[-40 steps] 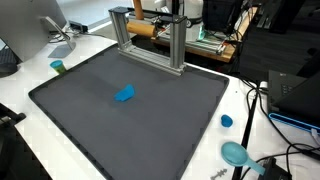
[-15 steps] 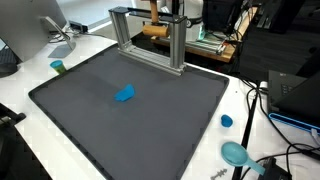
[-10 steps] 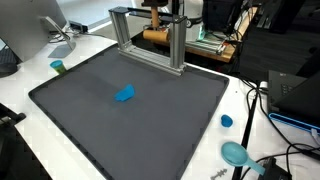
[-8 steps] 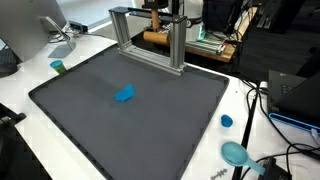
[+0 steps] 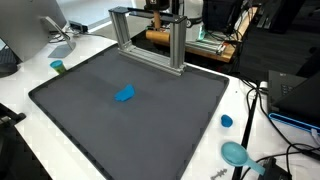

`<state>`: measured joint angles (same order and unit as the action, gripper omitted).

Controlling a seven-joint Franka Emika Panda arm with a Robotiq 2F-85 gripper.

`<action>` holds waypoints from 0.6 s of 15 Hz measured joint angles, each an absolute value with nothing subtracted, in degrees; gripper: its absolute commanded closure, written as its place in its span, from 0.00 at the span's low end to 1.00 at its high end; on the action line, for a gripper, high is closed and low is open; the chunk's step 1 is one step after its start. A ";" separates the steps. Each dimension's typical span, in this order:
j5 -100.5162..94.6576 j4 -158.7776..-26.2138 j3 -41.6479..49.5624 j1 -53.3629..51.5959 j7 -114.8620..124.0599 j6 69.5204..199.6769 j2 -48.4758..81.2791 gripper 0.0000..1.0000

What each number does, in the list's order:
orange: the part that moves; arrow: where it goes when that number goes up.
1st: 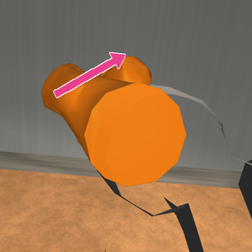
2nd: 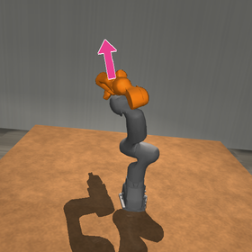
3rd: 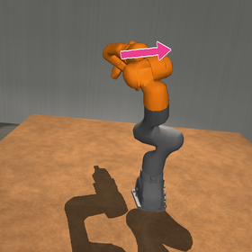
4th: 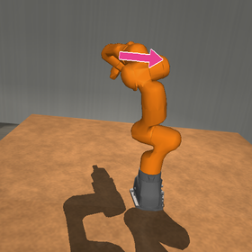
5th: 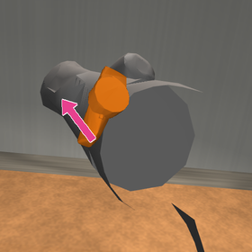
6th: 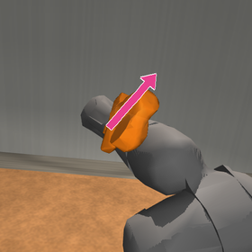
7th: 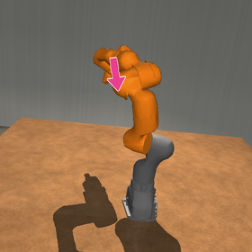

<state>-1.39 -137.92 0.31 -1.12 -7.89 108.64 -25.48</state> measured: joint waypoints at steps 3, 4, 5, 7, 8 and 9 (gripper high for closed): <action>-2.43 -138.00 0.23 -1.12 -7.91 104.99 -25.47 0.78; -2.60 -138.00 0.23 -1.12 -8.05 104.11 -25.47 0.78; -2.61 -138.00 0.23 -1.12 -8.30 103.26 -25.49 0.45; -2.62 -137.94 0.24 -1.13 -8.37 102.89 -25.51 0.21; -2.58 -137.93 0.23 -1.15 -8.37 102.64 -25.53 0.16; -2.58 -137.90 0.24 -1.16 -8.37 102.60 -25.54 0.08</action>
<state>-2.58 -137.90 0.24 -1.16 -8.37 102.60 -25.54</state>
